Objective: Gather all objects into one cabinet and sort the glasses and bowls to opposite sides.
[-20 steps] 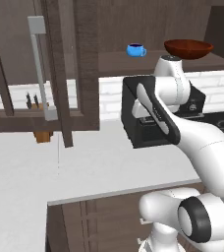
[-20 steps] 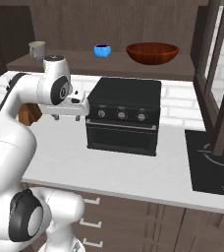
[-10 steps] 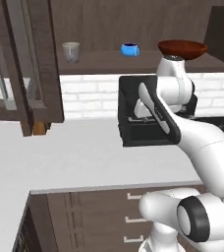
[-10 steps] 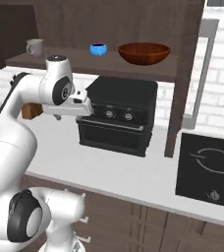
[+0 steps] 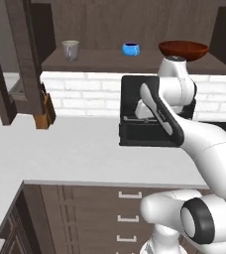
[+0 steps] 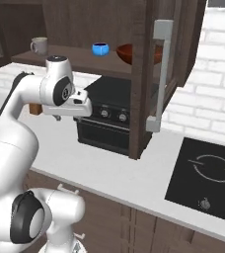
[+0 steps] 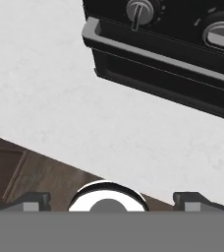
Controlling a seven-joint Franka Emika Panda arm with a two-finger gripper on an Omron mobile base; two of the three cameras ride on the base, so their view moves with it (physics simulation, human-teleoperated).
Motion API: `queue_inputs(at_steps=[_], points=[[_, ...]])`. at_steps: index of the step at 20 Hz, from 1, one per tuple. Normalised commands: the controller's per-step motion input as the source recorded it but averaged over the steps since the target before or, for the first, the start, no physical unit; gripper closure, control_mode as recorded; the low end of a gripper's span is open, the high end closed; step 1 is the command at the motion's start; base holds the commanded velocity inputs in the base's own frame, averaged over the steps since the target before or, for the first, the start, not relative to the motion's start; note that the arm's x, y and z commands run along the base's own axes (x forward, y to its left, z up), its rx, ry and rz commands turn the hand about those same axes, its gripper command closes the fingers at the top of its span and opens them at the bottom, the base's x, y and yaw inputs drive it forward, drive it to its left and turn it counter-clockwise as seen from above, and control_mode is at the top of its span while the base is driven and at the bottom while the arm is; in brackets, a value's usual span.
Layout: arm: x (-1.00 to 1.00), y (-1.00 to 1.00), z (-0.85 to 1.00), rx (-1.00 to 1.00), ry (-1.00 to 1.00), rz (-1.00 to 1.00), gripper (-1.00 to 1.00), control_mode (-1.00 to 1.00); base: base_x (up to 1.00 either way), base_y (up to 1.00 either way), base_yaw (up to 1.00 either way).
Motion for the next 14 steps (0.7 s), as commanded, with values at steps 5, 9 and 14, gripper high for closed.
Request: queue_inputs(at_steps=[5, 9, 14], points=[[0.00, 0.00, 0.00, 0.00, 0.00, 0.00, -1.00, 1.00, -0.09, 0.03, 0.01], [0.00, 0.00, 0.00, 0.00, 0.00, 0.00, -1.00, 1.00, -0.37, 0.26, 0.21], [0.00, 0.00, 0.00, 0.00, 0.00, 0.00, -1.00, 1.00, -0.49, 0.22, 0.43]])
